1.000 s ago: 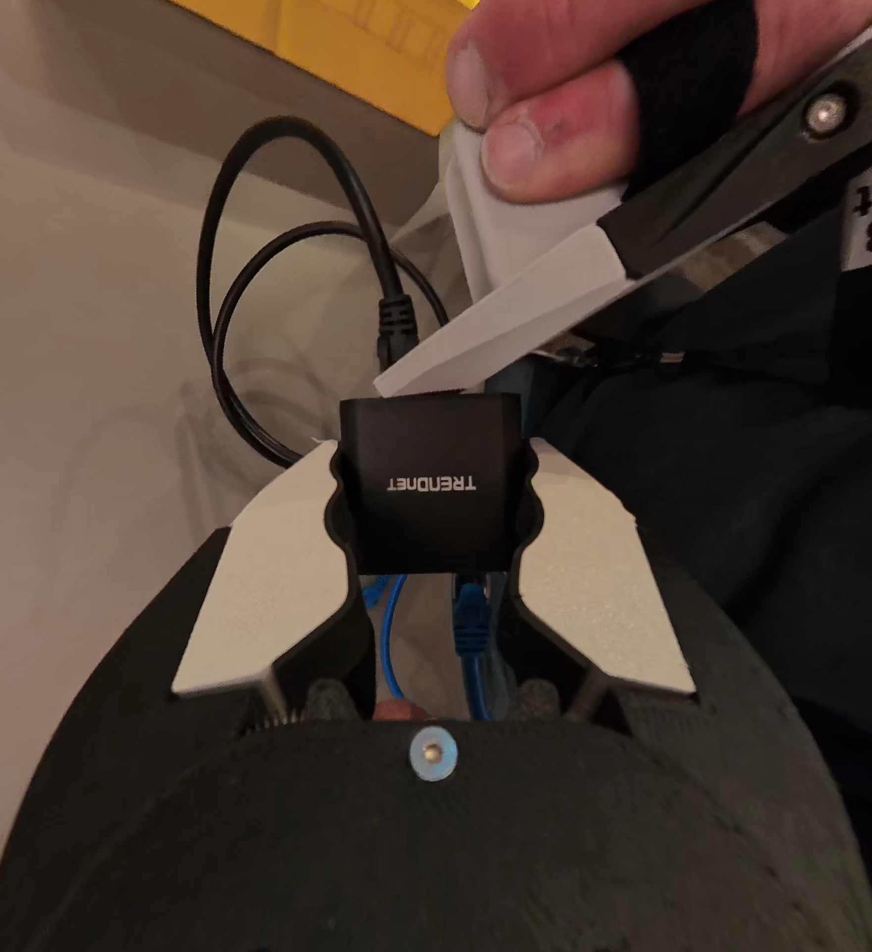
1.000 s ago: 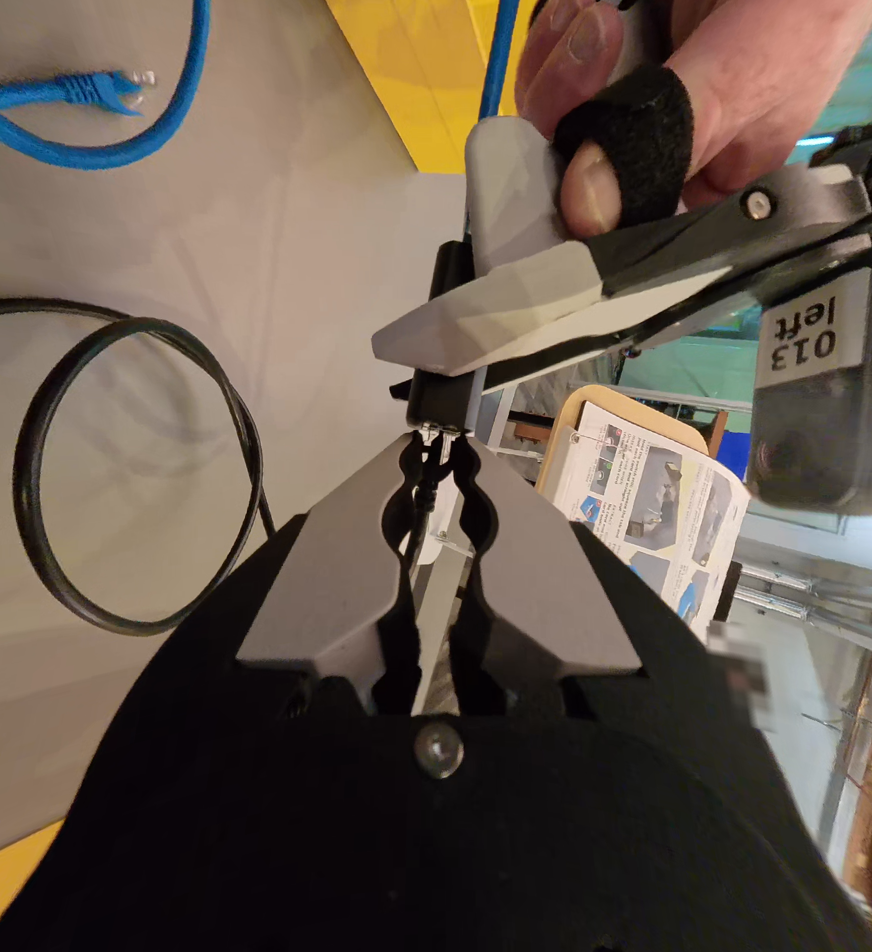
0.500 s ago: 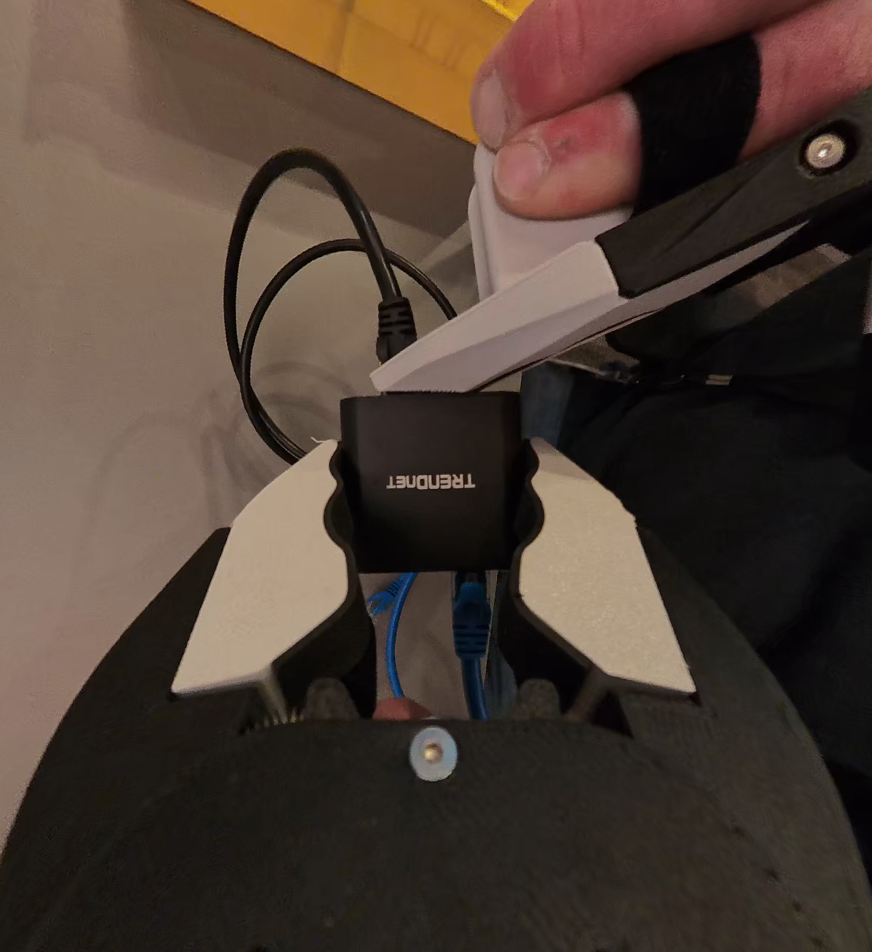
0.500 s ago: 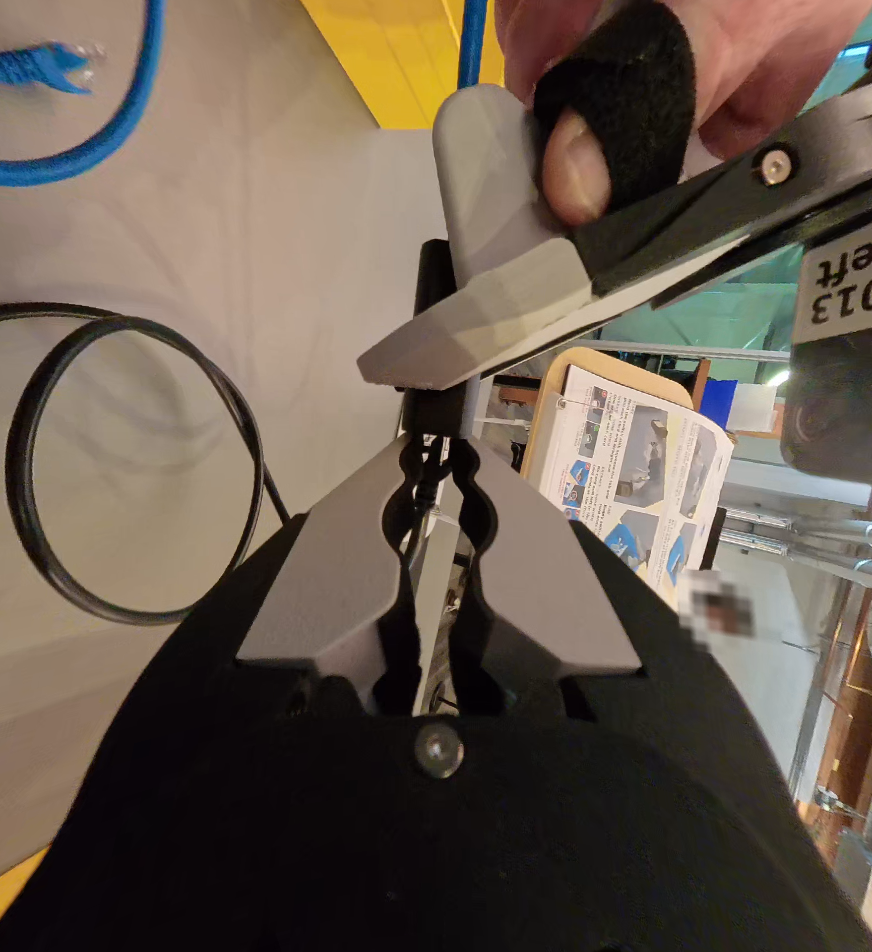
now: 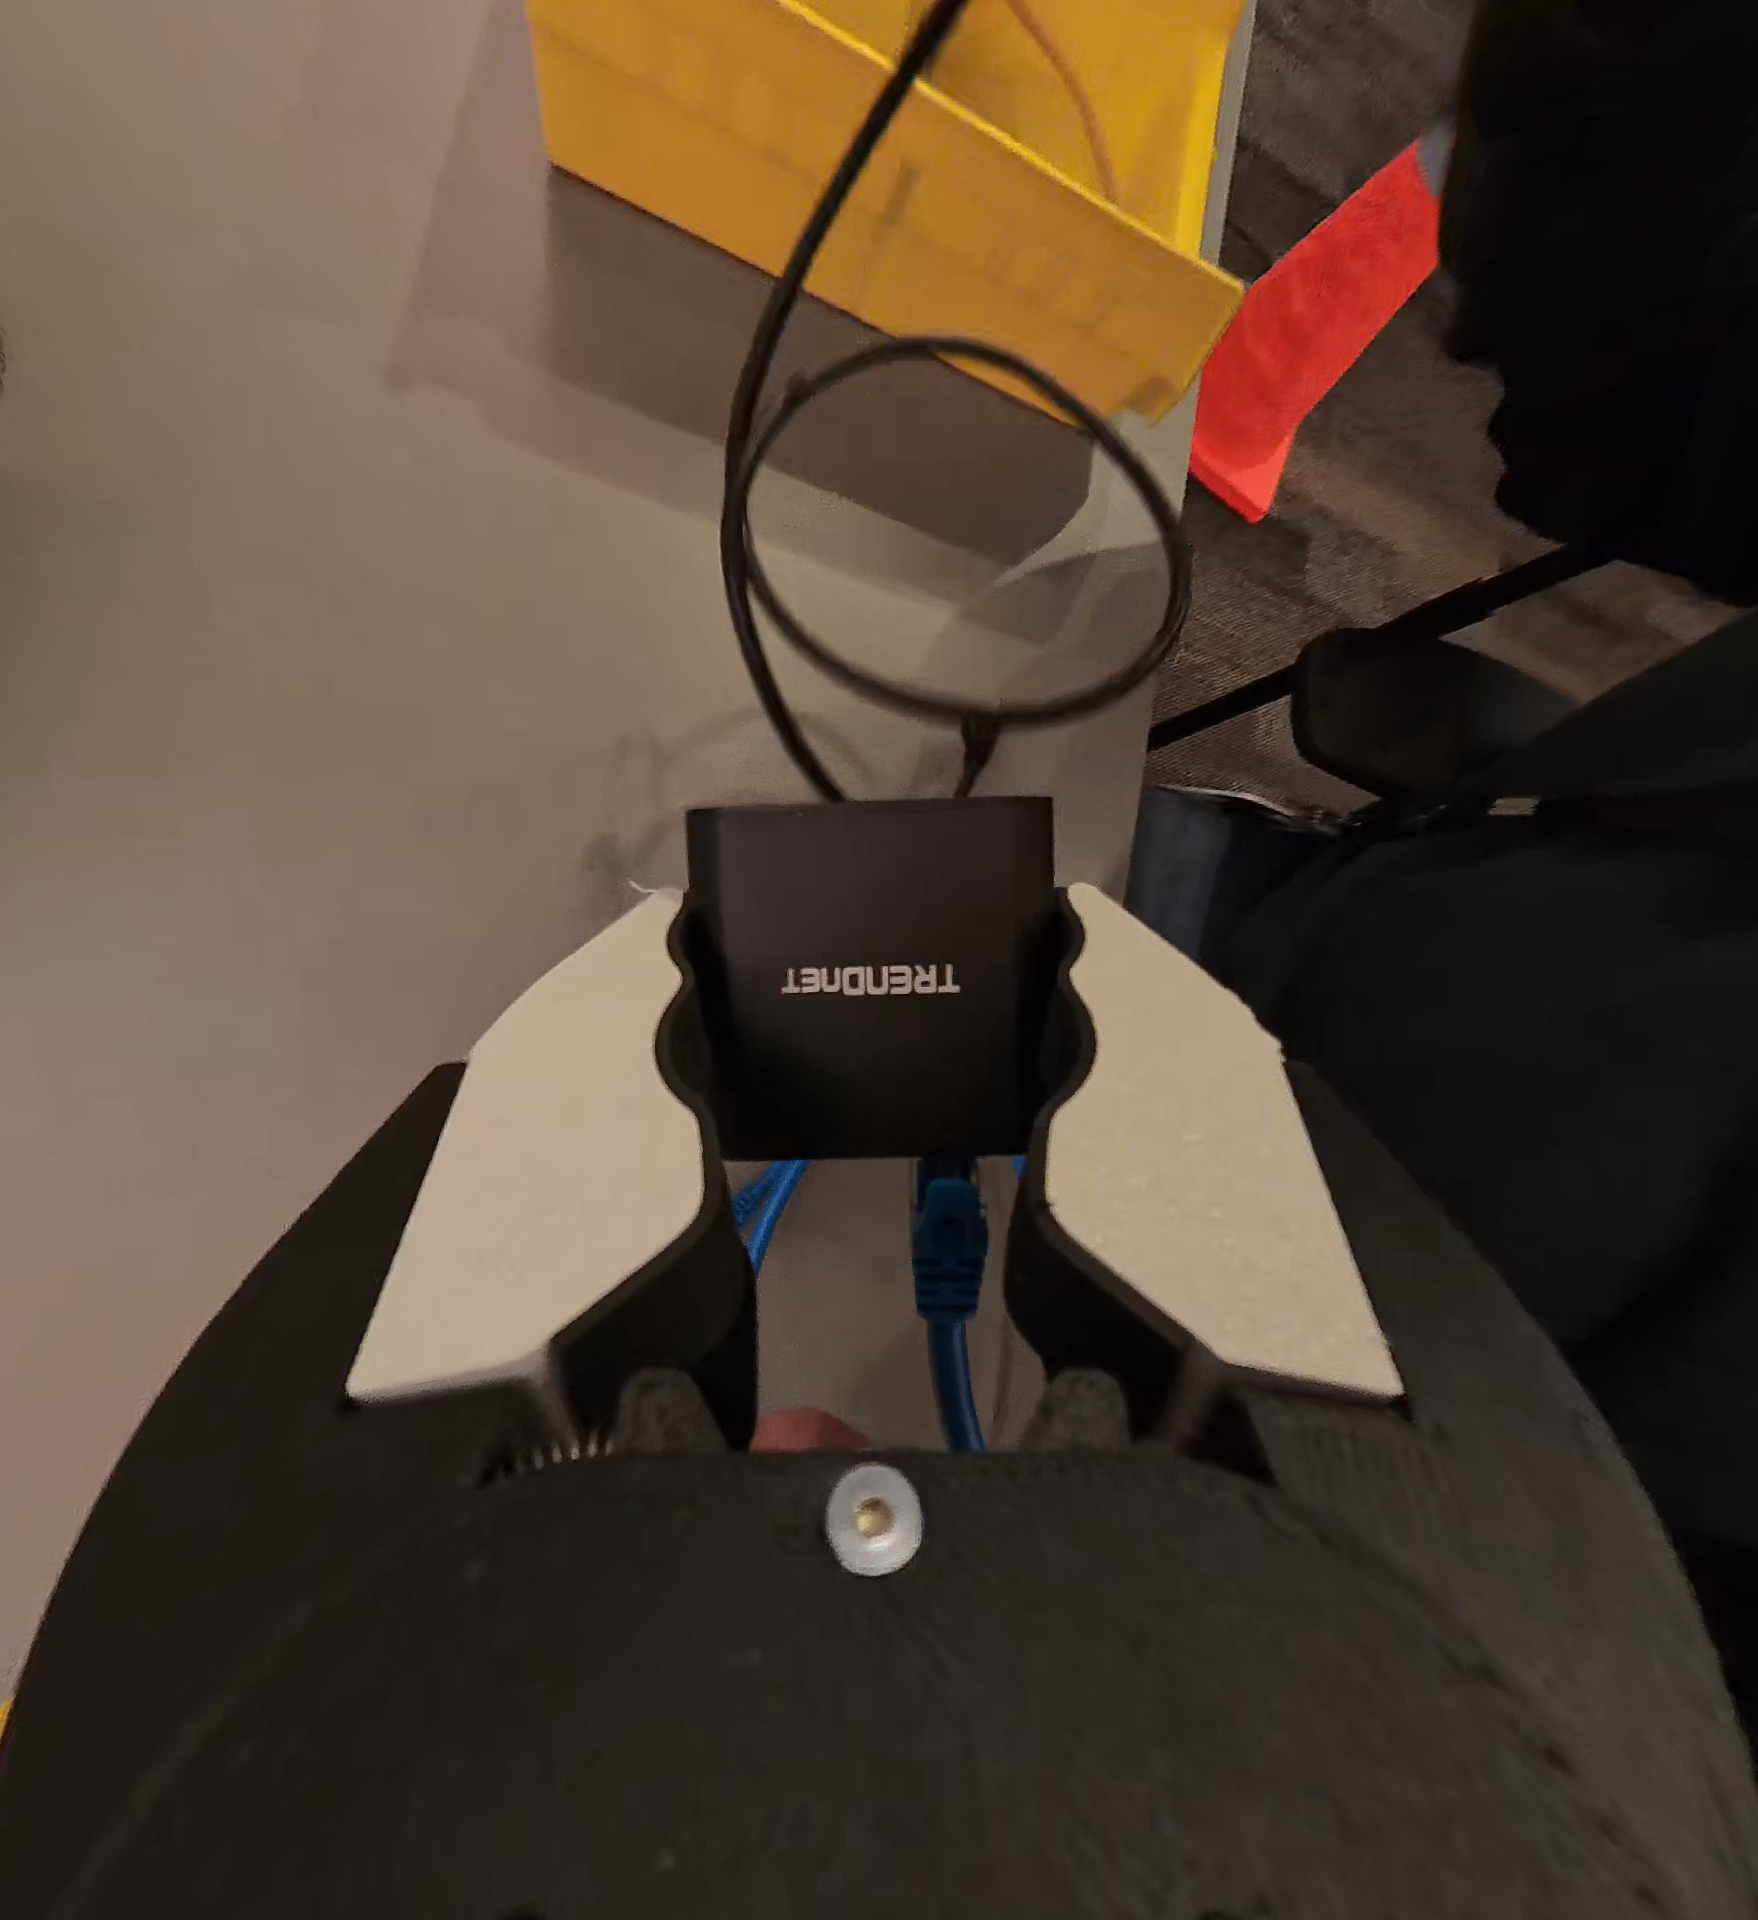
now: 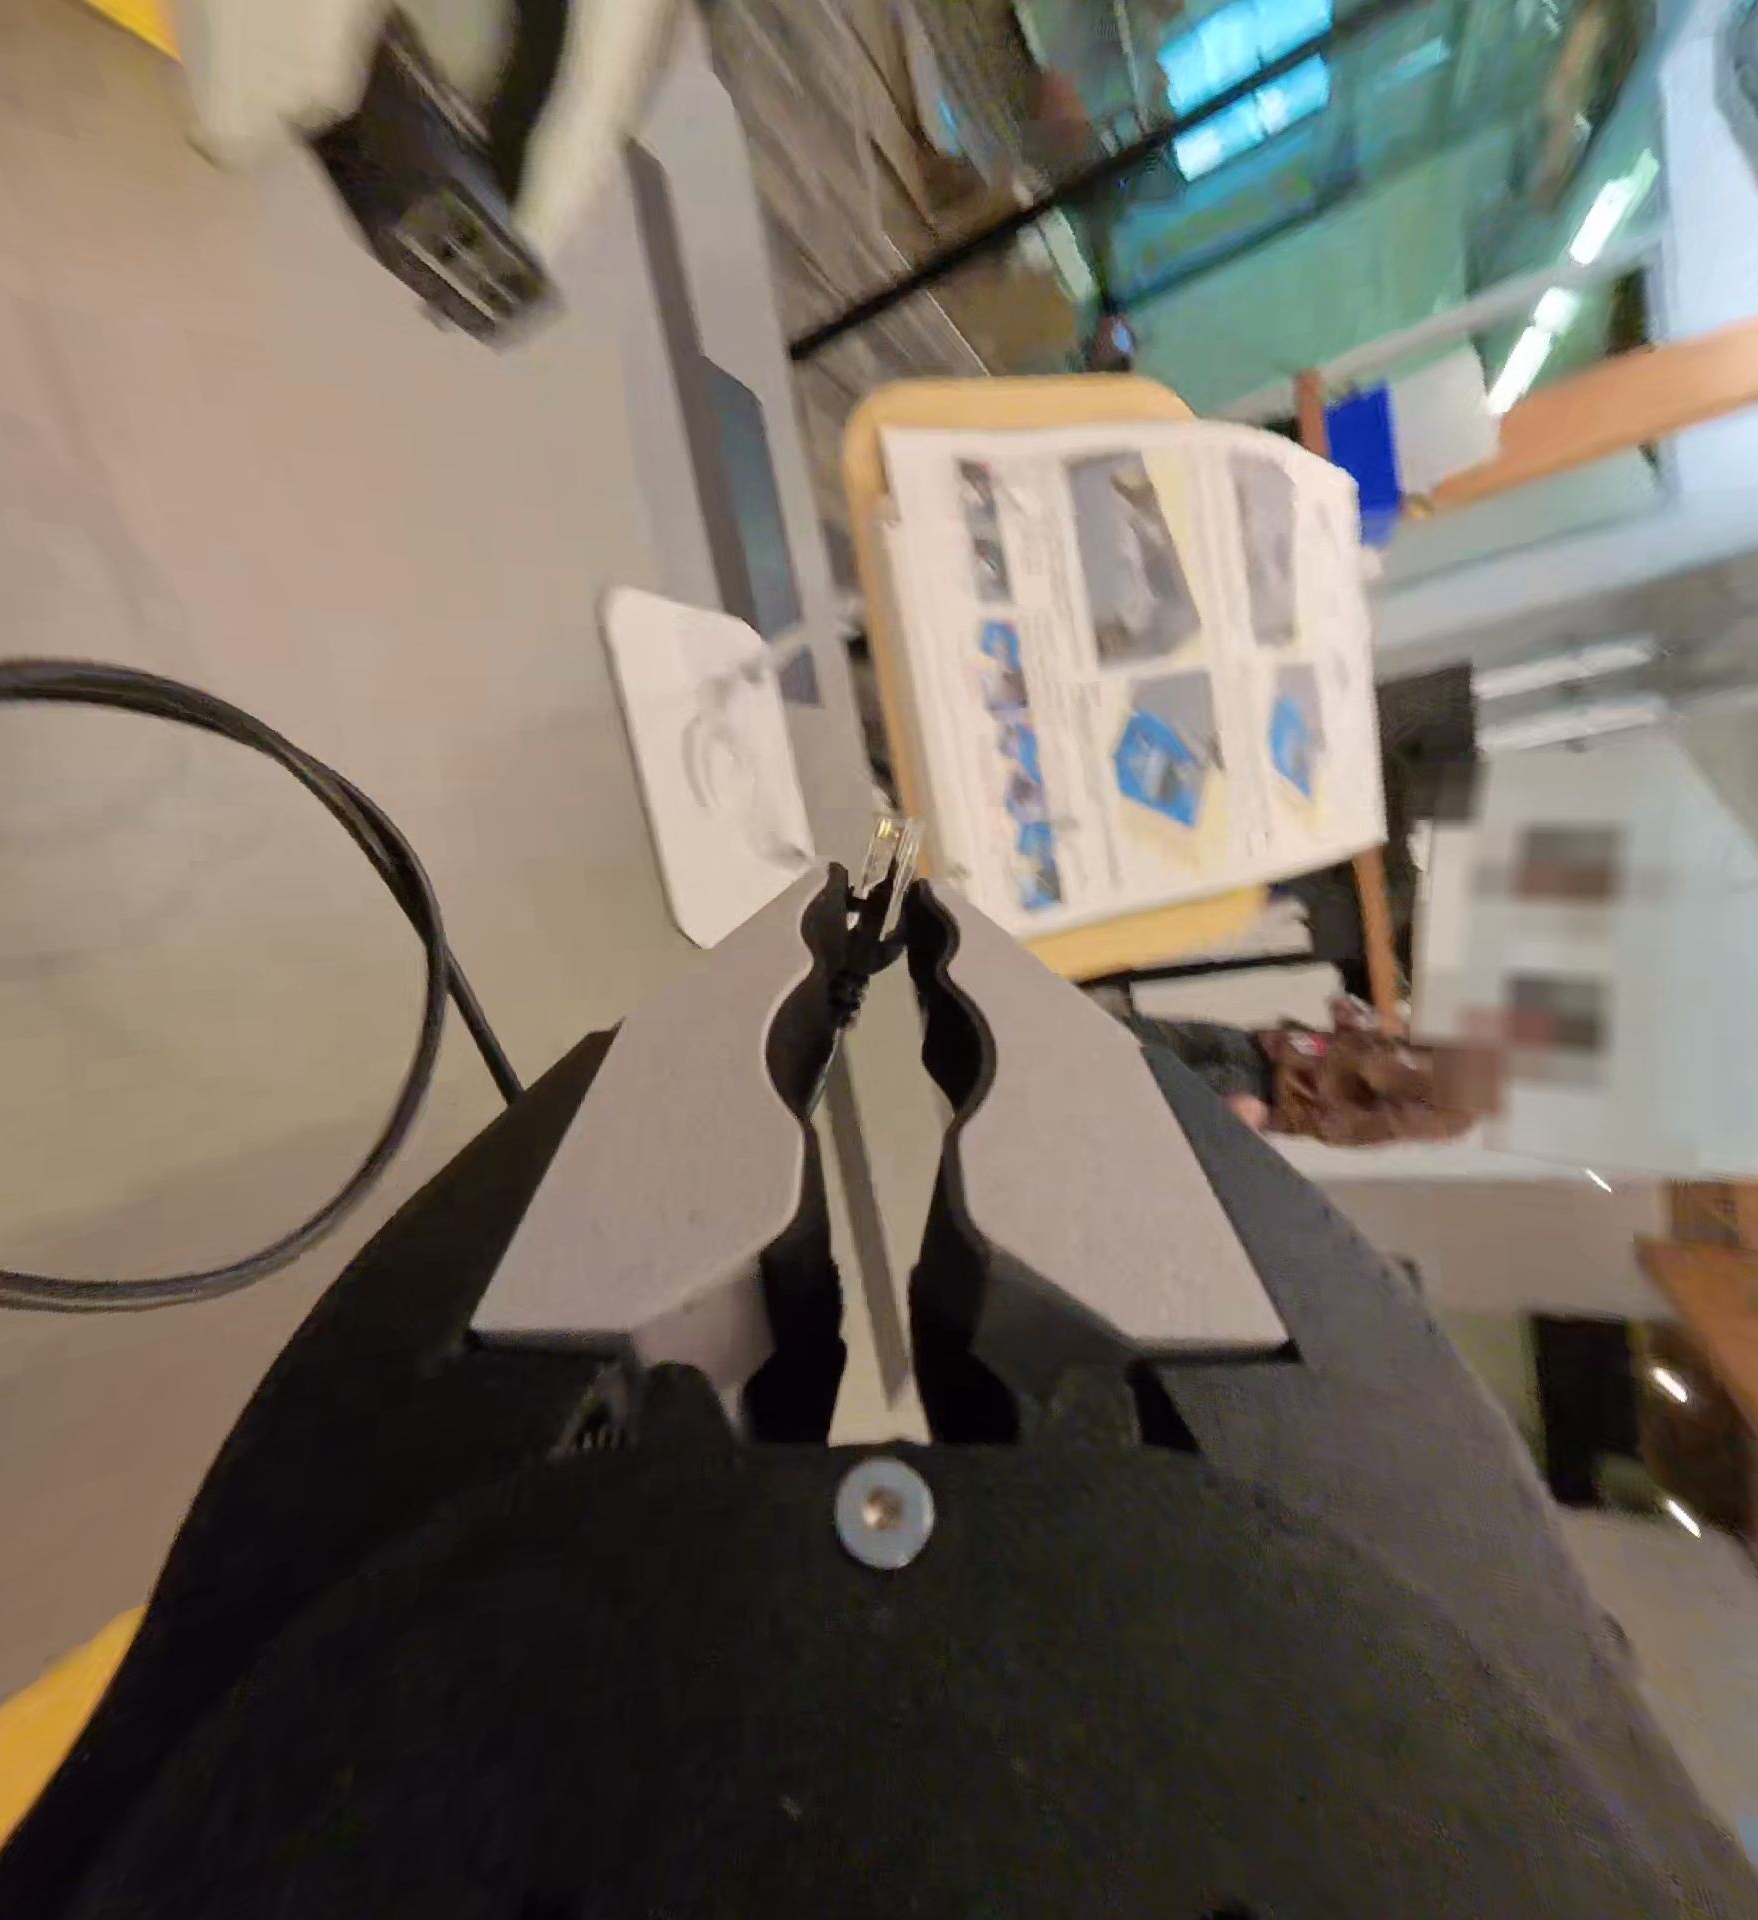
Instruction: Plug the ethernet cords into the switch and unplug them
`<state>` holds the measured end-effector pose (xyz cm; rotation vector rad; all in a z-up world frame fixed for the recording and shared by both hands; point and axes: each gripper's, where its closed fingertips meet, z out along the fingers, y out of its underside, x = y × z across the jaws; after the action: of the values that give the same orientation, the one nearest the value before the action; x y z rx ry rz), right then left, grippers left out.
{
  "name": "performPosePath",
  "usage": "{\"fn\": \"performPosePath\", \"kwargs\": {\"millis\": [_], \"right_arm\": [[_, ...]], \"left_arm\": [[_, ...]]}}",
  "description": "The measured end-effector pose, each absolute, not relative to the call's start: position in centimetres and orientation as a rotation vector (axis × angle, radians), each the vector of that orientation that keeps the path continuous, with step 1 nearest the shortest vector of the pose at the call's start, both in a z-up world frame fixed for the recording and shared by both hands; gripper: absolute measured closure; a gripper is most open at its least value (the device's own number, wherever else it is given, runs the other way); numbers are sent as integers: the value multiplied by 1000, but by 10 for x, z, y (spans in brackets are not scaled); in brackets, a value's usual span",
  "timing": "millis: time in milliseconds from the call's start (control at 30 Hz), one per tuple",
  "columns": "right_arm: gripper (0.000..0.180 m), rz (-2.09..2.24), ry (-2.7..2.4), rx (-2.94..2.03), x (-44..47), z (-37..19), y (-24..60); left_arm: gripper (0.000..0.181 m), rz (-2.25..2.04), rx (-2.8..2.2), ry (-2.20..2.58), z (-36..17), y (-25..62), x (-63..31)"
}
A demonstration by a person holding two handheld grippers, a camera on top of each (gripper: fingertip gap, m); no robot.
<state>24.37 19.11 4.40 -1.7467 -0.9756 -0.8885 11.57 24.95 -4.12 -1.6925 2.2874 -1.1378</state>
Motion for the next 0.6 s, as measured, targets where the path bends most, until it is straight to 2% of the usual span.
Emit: {"fn": "performPosePath", "kwargs": {"millis": [400, 600], "right_arm": [[169, -1170, -505, -1700, 368, 185, 80], [170, -1229, -358, -1740, 413, 194, 32]], "left_arm": [[119, -1082, -1702, 2275, -58, 254, 115], [119, -1080, -1724, 2269, -66, 255, 114]]}}
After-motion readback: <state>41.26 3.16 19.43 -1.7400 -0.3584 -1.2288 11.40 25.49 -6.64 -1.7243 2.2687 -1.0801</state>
